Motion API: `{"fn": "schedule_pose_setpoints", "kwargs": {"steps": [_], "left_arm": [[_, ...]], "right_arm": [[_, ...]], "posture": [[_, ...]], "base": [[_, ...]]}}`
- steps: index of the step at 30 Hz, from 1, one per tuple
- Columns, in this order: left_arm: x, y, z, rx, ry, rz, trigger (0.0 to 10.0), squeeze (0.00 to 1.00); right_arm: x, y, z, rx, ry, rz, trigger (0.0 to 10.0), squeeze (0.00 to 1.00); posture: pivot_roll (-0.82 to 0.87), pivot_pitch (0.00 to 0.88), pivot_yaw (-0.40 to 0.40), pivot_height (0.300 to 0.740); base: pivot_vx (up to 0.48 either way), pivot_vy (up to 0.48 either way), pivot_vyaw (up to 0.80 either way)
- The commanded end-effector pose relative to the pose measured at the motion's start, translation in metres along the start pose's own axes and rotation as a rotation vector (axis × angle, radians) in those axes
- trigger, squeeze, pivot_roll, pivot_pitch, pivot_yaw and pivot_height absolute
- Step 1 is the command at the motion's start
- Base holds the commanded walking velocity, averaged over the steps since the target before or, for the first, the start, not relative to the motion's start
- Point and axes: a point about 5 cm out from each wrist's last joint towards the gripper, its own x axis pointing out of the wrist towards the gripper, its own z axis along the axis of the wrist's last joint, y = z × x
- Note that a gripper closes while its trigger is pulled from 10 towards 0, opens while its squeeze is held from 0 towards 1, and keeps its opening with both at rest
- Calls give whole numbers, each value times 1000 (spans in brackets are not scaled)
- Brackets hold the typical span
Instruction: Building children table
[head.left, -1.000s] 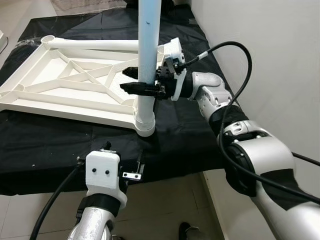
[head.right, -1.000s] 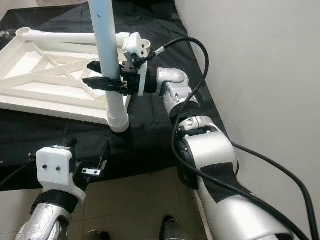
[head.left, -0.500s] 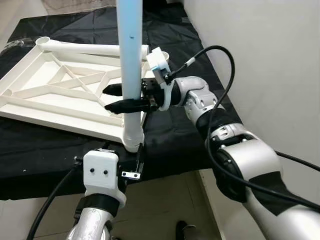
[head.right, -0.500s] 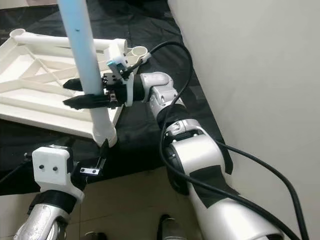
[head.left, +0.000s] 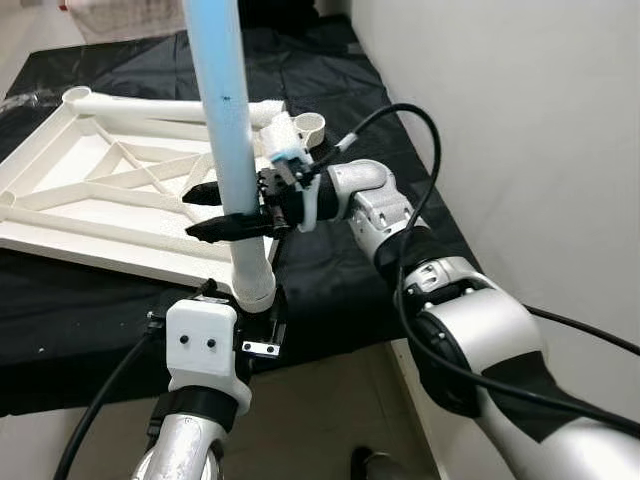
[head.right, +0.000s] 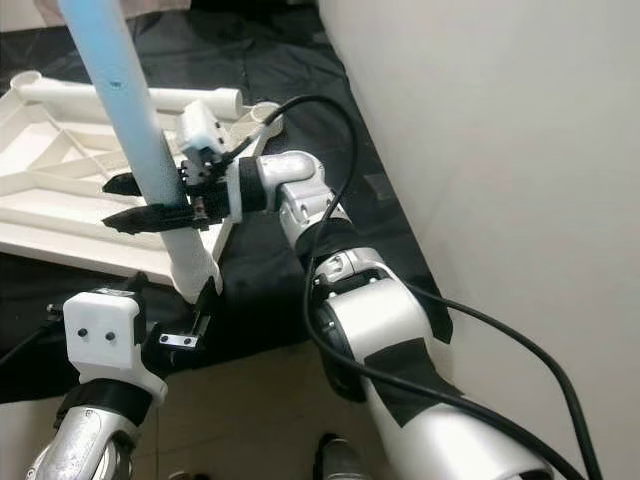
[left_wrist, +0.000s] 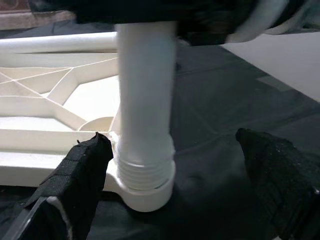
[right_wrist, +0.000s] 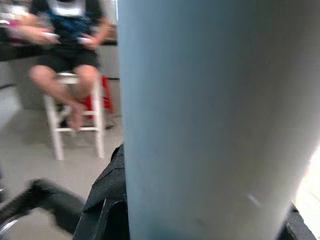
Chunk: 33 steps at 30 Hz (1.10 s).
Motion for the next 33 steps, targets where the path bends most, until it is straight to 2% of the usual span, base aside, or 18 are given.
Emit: {"fn": "schedule_pose_setpoints", "kwargs": {"steps": [1,2,3,5,6,8,9,12,16,17,18,21,27,31,33], "left_arm": [[0,-1,-2,1,14,-3,10000,0],[1,-1,-3,1,13,-4,10000,0],[1,-1,-3,1,13,-4,10000,0],[1,-1,-3,1,11,-4,10000,0],[1,-1,-3,1,11,-4,10000,0],[2,-2,-3,1,8,-5,10000,0],[2,-2,-3,1,8,-5,10000,0],[1,-1,-3,2,7,-3,10000,0],[1,-1,-3,3,7,-3,10000,0],[1,0,-4,4,8,-3,10000,0],[1,0,-4,4,8,-3,10000,0],[1,2,-4,12,6,-4,10000,0],[2,2,-3,15,3,-7,10000,0],[2,1,-3,15,0,-11,10000,0],[3,1,-3,18,-2,-13,10000,0]], "right_arm": [[-4,5,-46,151,216,-119,10000,0],[-6,-2,-49,193,228,-258,10000,0],[-6,-2,-49,193,228,-258,10000,0],[-10,-8,-51,227,229,-386,10000,0],[-10,-8,-51,227,229,-386,10000,0],[-14,-12,-54,246,228,-495,10000,0],[-14,-12,-54,246,228,-495,10000,0],[-21,-16,-57,258,201,-629,10000,0],[-22,-17,-58,254,193,-661,10000,0],[-25,-19,-59,265,183,-723,10000,0],[-25,-19,-59,265,183,-723,10000,0],[-38,-28,-59,258,184,-993,10000,0],[-41,-32,-57,250,198,-1137,10000,0],[-42,-35,-55,210,241,-1252,10000,0],[-42,-36,-53,198,221,-1287,10000,0]], "posture": [[64,294,-31,740],[58,285,-30,740],[58,285,-30,740],[58,285,-30,740],[58,285,-30,740],[58,276,-31,740],[58,276,-31,740],[59,273,-29,740],[61,268,-28,740],[61,266,-25,740],[61,266,-25,740],[60,257,-19,740],[60,257,-19,740],[58,251,-19,740],[59,248,-23,740]], "base": [[0,0,0],[0,0,0],[0,0,0],[0,0,0],[0,0,0],[0,0,0],[0,0,0],[0,0,0],[0,0,0],[0,0,0],[0,0,0],[0,0,0],[0,0,0],[0,0,0],[0,0,0]]}}
